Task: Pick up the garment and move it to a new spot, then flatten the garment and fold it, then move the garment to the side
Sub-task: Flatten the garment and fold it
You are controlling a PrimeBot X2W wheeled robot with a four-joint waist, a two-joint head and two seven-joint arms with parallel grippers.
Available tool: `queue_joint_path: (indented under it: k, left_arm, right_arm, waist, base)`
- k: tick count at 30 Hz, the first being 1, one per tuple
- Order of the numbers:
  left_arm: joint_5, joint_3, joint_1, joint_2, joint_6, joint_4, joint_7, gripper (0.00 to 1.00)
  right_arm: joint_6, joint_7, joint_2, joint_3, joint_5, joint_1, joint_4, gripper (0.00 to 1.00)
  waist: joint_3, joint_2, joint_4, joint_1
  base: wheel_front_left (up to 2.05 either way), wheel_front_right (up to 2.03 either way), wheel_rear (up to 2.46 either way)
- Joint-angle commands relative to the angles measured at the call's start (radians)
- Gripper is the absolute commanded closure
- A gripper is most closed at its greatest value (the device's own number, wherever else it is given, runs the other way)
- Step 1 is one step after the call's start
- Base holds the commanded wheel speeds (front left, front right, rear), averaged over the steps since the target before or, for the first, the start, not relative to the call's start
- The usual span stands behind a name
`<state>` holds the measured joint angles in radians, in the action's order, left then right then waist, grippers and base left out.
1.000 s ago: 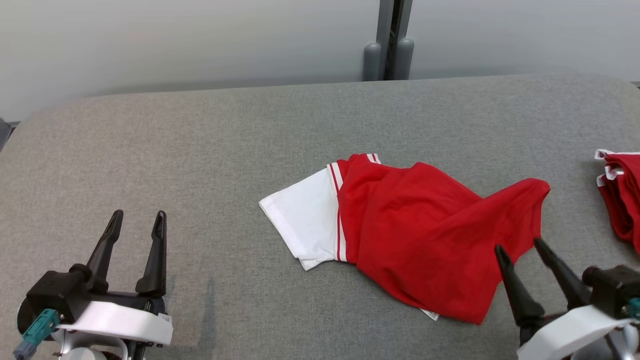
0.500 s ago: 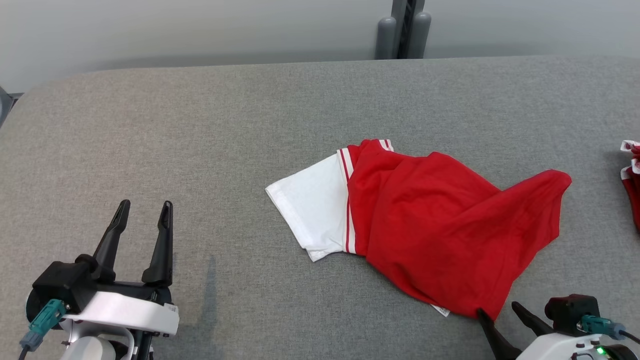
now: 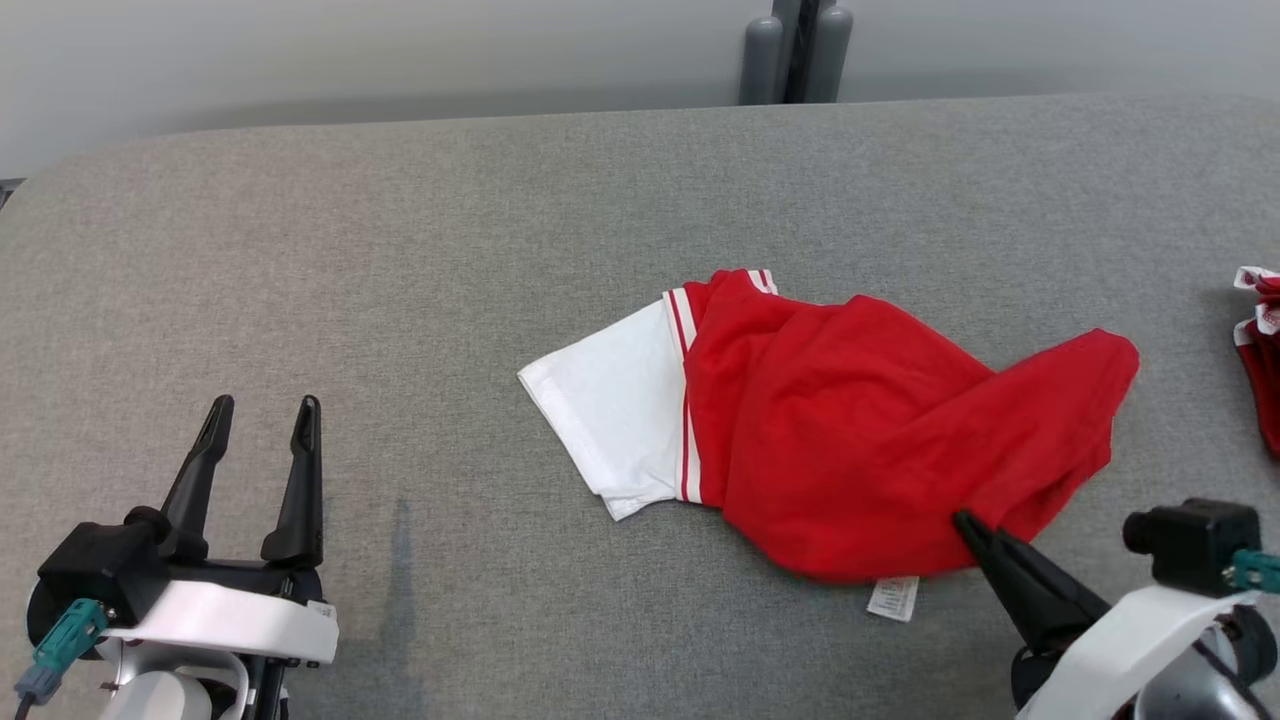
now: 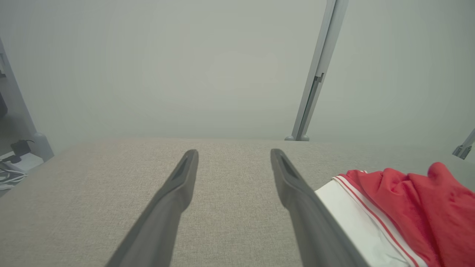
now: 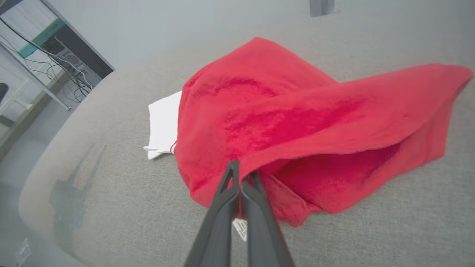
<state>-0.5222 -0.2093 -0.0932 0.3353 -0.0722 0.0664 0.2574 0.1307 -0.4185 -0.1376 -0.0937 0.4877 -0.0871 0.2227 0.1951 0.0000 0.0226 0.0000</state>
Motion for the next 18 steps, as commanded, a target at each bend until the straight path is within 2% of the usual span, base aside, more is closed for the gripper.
queue_joint_path:
  k: [1, 5, 9, 13, 18]
  left_arm:
    - [0.006, 0.009, 0.003, 0.007, -0.007, -0.006, 0.005, 0.0]
    - [0.009, 0.015, 0.002, 0.009, -0.008, -0.016, 0.005, 0.0]
    - [0.012, 0.017, -0.016, 0.006, -0.004, -0.025, 0.005, 0.0]
    - [0.015, 0.008, -0.043, -0.006, 0.007, -0.027, 0.006, 0.0]
    - [0.021, -0.006, -0.09, -0.023, 0.027, -0.018, 0.006, 0.0]
  right_arm:
    - [0.0, -0.04, -0.016, 0.009, 0.045, 0.015, 0.069, 1.0]
    - [0.0, -0.121, -0.033, 0.038, 0.129, 0.051, 0.227, 1.0]
    - [0.0, -0.17, -0.039, 0.087, 0.203, 0.14, 0.28, 1.0]
    - [0.0, -0.171, -0.063, 0.145, 0.255, 0.274, 0.197, 1.0]
    - [0.0, -0.103, -0.109, 0.164, 0.275, 0.445, -0.017, 1.0]
  waist:
    - [0.0, 0.0, -0.009, 0.0]
    - [0.006, 0.0, -0.019, 0.0]
    - [0.026, 0.0, -0.019, 0.0]
    - [0.061, 0.0, -0.002, 0.0]
    - [0.117, 0.0, 0.037, 0.0]
  base:
    - [0.0, 0.0, 0.0]
    - [0.0, 0.0, 0.0]
    - [0.0, 0.0, 0.0]
    - [0.0, 0.0, 0.0]
    - [0.0, 0.0, 0.0]
